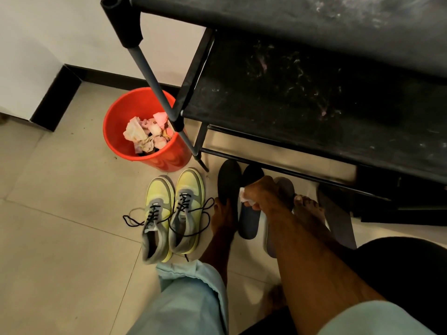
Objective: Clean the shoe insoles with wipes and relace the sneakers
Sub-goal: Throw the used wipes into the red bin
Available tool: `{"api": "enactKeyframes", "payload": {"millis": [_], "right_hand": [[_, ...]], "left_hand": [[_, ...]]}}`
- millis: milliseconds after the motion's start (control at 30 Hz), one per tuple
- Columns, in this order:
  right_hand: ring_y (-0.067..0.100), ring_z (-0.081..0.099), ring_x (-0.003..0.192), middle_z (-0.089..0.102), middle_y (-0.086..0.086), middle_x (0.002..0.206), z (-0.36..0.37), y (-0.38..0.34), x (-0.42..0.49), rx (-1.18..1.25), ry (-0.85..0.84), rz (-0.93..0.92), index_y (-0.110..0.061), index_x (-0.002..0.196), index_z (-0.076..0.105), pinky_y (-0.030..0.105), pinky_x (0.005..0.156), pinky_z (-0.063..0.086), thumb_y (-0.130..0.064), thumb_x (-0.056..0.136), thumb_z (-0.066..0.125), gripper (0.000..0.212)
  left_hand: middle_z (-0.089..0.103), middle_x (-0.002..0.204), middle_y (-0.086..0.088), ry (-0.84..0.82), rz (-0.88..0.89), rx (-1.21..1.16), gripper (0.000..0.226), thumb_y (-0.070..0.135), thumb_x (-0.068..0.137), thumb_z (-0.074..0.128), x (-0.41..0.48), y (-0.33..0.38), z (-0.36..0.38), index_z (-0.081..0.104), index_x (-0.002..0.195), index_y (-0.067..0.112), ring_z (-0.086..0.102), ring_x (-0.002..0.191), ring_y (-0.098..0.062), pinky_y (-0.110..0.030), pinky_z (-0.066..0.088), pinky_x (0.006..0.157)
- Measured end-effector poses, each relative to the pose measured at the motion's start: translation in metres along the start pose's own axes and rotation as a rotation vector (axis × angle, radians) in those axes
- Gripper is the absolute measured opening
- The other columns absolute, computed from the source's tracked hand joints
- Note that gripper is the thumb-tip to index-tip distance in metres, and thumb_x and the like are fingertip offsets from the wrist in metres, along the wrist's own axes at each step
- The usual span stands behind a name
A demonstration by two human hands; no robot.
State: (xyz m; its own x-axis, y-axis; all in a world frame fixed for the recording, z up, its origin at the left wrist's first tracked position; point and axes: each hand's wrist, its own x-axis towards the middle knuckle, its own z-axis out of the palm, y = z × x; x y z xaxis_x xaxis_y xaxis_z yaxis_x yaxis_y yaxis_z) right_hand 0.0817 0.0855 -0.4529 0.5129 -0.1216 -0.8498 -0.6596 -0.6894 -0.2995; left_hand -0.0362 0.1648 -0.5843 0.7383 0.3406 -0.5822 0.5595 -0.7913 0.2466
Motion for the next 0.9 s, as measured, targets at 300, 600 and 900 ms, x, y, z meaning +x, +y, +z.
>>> {"api": "enactKeyframes", "payload": {"millis": [300,600,900], "right_hand": [[0.027,0.071,0.105,0.068,0.018,0.123,-0.002,-0.002,-0.015,0.010,0.003,-0.027,-0.001,0.135,0.054,0.024,0.061,0.053,-0.023,0.092,0.074,0.053],[0.034,0.069,0.108,0.066,0.021,0.125,-0.014,-0.019,-0.053,-0.032,0.013,-0.137,0.000,0.130,0.056,0.035,0.079,0.062,-0.019,0.088,0.078,0.051],[0.020,0.070,0.086,0.074,0.011,0.107,-0.041,-0.031,-0.138,-0.066,0.136,-0.442,-0.008,0.110,0.075,0.028,0.067,0.060,-0.023,0.086,0.081,0.029]], "left_hand": [[0.030,0.144,-0.018,-0.027,0.012,0.035,0.083,0.027,0.084,0.074,0.000,0.001,-0.004,0.026,0.151,0.020,0.054,0.117,-0.037,-0.045,0.056,0.082],[0.067,0.121,-0.016,-0.386,0.037,-0.141,0.029,0.017,0.099,0.061,0.012,0.016,-0.104,0.060,0.126,0.006,0.066,0.112,-0.031,-0.031,0.056,0.083],[0.074,0.116,-0.014,-0.693,0.135,-0.424,0.024,0.019,0.103,0.055,-0.042,0.030,-0.312,0.069,0.117,0.007,0.070,0.111,-0.028,-0.040,0.054,0.100]]}}
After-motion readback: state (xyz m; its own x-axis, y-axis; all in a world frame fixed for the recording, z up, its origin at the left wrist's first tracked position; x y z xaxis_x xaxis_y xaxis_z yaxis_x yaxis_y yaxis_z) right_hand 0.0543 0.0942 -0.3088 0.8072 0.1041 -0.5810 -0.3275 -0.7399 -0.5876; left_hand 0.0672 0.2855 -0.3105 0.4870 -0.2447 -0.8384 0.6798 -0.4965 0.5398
